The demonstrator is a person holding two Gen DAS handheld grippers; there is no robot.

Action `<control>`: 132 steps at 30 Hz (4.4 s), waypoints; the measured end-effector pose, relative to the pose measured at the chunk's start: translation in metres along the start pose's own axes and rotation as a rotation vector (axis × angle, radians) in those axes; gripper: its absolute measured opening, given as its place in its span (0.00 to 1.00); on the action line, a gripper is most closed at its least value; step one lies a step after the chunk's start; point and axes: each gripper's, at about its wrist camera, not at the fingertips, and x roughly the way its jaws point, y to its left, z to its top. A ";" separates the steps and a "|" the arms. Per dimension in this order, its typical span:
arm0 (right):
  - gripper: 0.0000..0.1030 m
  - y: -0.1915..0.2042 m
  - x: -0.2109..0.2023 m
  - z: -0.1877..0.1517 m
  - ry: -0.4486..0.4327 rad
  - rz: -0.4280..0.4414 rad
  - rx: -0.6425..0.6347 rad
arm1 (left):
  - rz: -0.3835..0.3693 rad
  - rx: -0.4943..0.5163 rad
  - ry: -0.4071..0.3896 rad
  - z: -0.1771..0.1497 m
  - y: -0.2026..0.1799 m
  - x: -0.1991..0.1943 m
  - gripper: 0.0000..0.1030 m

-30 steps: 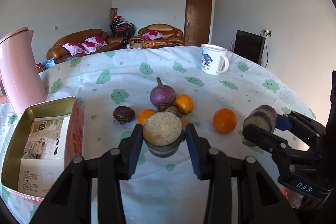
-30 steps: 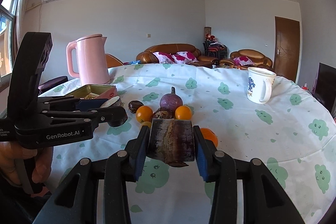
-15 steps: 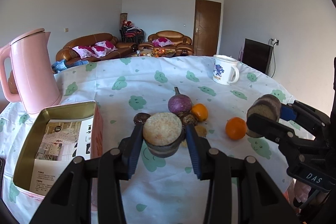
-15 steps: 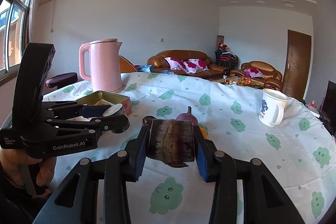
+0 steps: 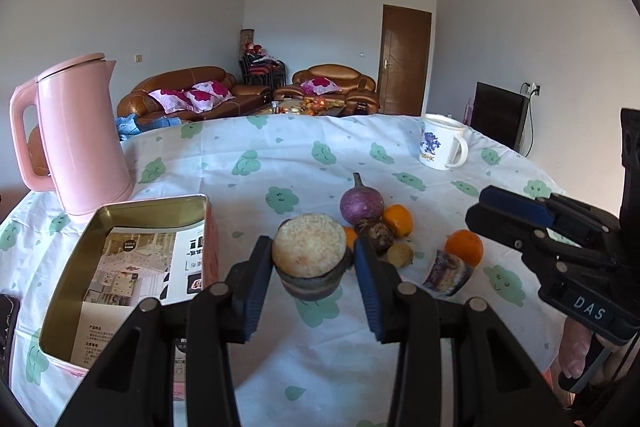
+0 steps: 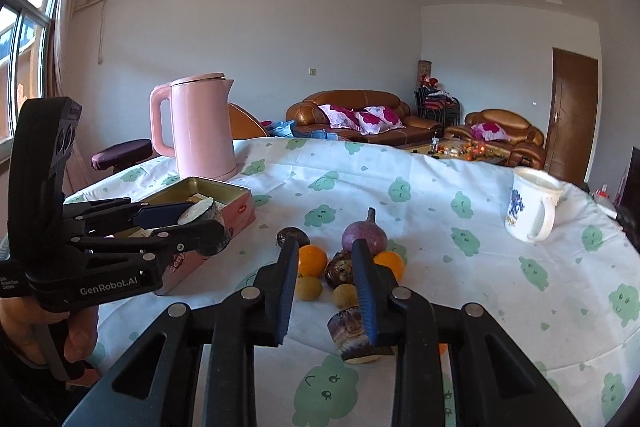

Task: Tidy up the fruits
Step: 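Lift both held cut pieces and carry them toward the open pink tin box, then lower both cut pieces into the pink tin box and open both tools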

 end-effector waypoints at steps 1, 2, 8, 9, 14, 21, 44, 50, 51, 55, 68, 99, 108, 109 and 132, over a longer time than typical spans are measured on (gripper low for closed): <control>0.31 -0.002 0.001 -0.004 0.010 -0.014 0.002 | -0.001 -0.002 0.002 0.000 0.001 0.001 0.42; 0.38 -0.002 0.004 -0.008 0.028 -0.026 -0.003 | -0.001 -0.004 0.005 -0.001 0.001 0.002 0.42; 0.54 -0.008 0.015 -0.033 0.113 -0.067 -0.020 | -0.008 -0.010 0.021 -0.004 0.002 0.006 0.42; 0.54 -0.009 0.018 -0.035 0.122 -0.078 -0.027 | -0.010 -0.012 0.025 -0.004 0.002 0.007 0.42; 0.54 -0.012 0.032 -0.034 0.172 -0.068 -0.061 | -0.016 -0.006 0.029 -0.005 -0.001 0.007 0.42; 0.54 -0.003 0.060 -0.033 0.284 -0.096 -0.178 | -0.015 -0.008 0.031 -0.005 -0.001 0.007 0.42; 0.40 0.013 0.058 -0.007 0.251 -0.047 -0.198 | 0.005 -0.029 0.014 -0.004 0.015 0.001 0.42; 0.40 0.029 0.054 0.016 0.185 0.005 -0.210 | 0.054 -0.041 0.004 -0.001 0.028 -0.003 0.42; 0.40 0.032 0.053 0.020 0.177 0.013 -0.214 | 0.061 -0.043 0.001 0.000 0.030 -0.004 0.42; 0.40 0.045 0.055 0.033 0.153 0.044 -0.242 | 0.093 -0.041 -0.015 0.002 0.039 -0.008 0.42; 0.40 0.090 0.068 0.069 0.095 0.111 -0.317 | 0.162 -0.077 -0.012 0.004 0.074 -0.009 0.42; 0.40 0.143 0.140 0.070 0.150 0.242 -0.311 | 0.279 -0.118 0.061 0.002 0.138 0.014 0.41; 0.40 0.145 0.161 0.064 0.190 0.245 -0.289 | 0.301 -0.115 0.083 0.001 0.146 0.018 0.41; 0.40 0.145 0.162 0.063 0.194 0.246 -0.286 | 0.302 -0.115 0.086 0.001 0.147 0.019 0.41; 0.41 0.148 0.190 0.046 0.292 0.276 -0.277 | 0.309 -0.129 0.152 -0.006 0.160 0.034 0.42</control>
